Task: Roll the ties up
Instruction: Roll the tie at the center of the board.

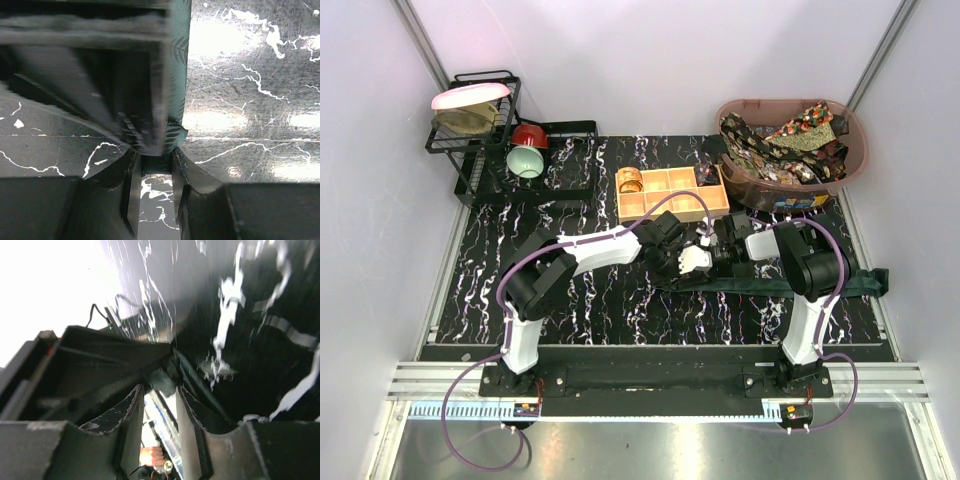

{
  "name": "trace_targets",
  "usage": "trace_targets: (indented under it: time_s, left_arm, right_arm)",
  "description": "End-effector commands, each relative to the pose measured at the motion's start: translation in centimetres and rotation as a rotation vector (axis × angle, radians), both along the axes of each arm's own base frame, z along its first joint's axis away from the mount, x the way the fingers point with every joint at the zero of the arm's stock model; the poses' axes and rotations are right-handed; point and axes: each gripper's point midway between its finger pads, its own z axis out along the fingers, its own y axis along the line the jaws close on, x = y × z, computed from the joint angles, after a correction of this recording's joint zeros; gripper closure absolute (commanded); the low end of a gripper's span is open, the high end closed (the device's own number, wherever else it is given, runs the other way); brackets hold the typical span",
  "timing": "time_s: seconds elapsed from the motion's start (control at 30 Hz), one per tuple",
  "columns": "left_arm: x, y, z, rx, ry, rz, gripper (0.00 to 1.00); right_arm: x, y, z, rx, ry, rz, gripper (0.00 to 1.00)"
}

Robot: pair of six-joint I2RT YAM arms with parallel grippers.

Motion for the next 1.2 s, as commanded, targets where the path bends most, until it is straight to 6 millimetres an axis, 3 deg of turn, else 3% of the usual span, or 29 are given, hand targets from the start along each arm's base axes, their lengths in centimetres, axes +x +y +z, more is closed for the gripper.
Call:
trace_targets:
  time_s: [0.0,0.13,0.4,0.5,0.53,0.57,0.7,0.83,0.9,1.0,1.03,1.1,1.17]
  left_arm:
    - [-1.9,3.0,-3.2,0.141,0.084,0.010,0.72]
    - [-1.9,2.9,-3.2,0.138,0.088,0.013,0.72]
    - [-2.0,2.8,-3.2,0.133,0.096,0.010,0.72]
    - [-2.0,2.9,-3.1,0.129,0.097,0.006,0.72]
    - [-2.1,2.8,-3.0,0.125,0.099,0.004,0.72]
    - [-2.1,2.8,-3.0,0.125,0.100,0.007,0.72]
    - [-2.0,2.7,-2.9,0.115,0.106,0.010,0.71]
    - [-1.9,2.6,-2.4,0.060,0.135,0.033,0.58]
    - [-0.9,2.3,-2.0,-0.010,0.132,0.067,0.47]
    - [0.5,2.3,-0.7,-0.163,0.112,0.092,0.34]
    - [0.6,1.8,0.9,-0.251,0.104,0.081,0.32]
    - [1.3,2.3,0.9,-0.366,0.062,0.091,0.24]
    - [1.3,2.1,1.6,-0.495,0.001,0.069,0.22]
  right_arm:
    - [-1.4,0.5,1.8,0.042,-0.011,0.033,0.61]
    - [-1.2,0.1,1.6,0.031,0.006,0.006,0.60]
    - [-0.3,1.2,1.0,0.045,-0.025,-0.006,0.62]
    - [-0.3,1.2,0.2,0.028,-0.026,-0.007,0.72]
    - [-0.4,1.2,0.0,0.026,-0.020,-0.004,0.85]
    - [-0.4,1.1,-0.3,0.018,-0.014,-0.007,0.89]
    - [-0.5,0.3,-1.4,-0.049,-0.013,0.000,1.00]
    - [-0.4,-0.6,-2.2,-0.119,-0.011,-0.015,1.00]
    - [-0.7,-0.9,-2.6,-0.143,0.003,-0.008,1.00]
    - [-0.8,-1.6,-3.5,-0.178,0.024,-0.011,1.00]
    - [-0.7,-1.8,-3.7,-0.193,0.022,-0.018,1.00]
    - [-0.6,-2.2,-4.0,-0.212,0.024,-0.024,1.00]
    - [-0.6,-2.4,-4.3,-0.235,0.029,-0.026,1.00]
